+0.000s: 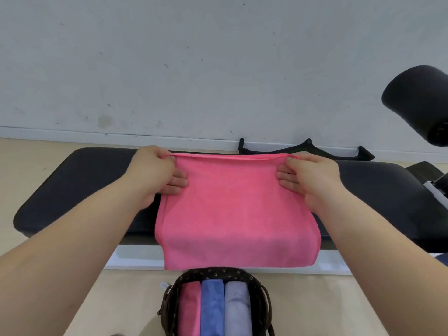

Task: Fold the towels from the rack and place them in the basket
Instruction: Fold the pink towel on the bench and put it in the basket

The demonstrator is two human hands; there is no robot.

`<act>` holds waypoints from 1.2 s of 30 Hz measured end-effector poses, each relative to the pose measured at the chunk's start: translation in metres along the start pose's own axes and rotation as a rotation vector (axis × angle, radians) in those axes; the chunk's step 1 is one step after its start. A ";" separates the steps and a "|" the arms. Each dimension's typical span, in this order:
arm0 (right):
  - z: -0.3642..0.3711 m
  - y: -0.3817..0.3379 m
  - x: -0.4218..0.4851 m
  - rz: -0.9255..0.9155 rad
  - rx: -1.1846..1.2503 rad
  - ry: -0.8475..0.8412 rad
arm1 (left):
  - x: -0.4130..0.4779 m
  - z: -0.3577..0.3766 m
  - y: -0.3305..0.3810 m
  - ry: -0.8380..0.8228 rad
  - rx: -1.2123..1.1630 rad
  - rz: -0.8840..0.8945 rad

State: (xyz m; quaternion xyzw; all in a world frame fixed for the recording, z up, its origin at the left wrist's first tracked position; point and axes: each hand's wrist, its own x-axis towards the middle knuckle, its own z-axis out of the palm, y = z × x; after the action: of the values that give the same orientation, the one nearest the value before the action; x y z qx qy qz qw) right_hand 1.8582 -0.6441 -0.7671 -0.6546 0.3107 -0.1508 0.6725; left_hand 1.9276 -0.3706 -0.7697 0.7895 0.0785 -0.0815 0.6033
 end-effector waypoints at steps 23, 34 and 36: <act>0.028 0.031 -0.079 -0.645 -1.173 -0.548 | -0.037 -0.041 -0.014 -0.163 0.817 0.193; 0.017 0.052 -0.101 -0.554 -1.607 -0.534 | -0.073 -0.018 -0.032 -0.115 0.683 0.205; 0.016 0.052 -0.100 -0.576 -1.630 -0.532 | -0.073 -0.023 -0.029 -0.098 0.534 0.176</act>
State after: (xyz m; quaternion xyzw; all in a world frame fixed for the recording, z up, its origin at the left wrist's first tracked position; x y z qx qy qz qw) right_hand 1.7815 -0.5660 -0.7964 -0.9936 -0.0205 0.1100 -0.0140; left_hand 1.8511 -0.3427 -0.7752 0.9193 -0.0437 -0.0848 0.3819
